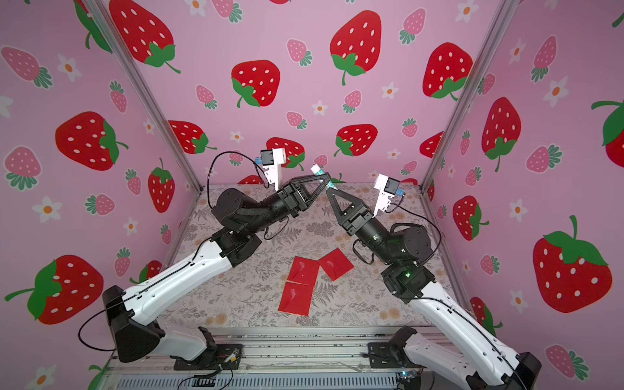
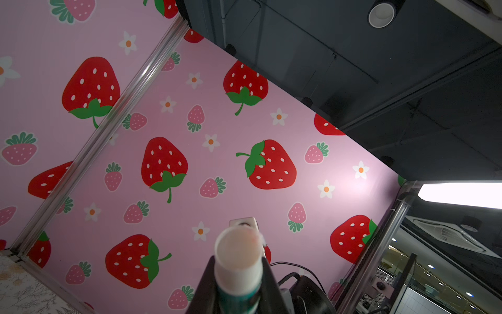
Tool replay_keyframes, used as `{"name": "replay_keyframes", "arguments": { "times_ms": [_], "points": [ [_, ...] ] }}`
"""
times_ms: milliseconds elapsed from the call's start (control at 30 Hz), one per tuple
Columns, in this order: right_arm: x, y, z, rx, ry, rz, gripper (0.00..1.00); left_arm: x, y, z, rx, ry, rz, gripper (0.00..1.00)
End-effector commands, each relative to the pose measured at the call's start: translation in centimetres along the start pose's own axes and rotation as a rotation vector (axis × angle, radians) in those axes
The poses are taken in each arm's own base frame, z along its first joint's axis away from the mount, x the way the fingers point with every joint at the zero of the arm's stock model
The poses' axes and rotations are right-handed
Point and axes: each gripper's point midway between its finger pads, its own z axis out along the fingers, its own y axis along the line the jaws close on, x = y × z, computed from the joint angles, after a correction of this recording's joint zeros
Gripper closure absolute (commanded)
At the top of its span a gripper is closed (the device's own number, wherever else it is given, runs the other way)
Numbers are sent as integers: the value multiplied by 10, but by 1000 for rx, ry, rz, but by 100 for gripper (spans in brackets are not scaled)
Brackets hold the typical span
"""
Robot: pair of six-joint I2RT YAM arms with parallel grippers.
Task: Seal the envelope with a glue stick
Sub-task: Screw the glue stick.
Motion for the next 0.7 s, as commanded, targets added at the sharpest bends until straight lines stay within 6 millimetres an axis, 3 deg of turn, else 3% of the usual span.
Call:
{"name": "replay_keyframes", "arguments": {
  "times_ms": [0,467,533,667],
  "points": [
    [-12,19,5,-58,-31,-24,65,-10,-21,-1,68,-24,21,93],
    [-14,25,11,-91,-34,-41,75,-6,-15,-2,48,-16,21,93],
    [-14,27,10,-94,-35,-47,83,-5,-13,-3,40,-17,18,93],
    [-16,21,5,-67,-55,-81,93,-4,-9,-5,11,-8,27,78]
  ]
}}
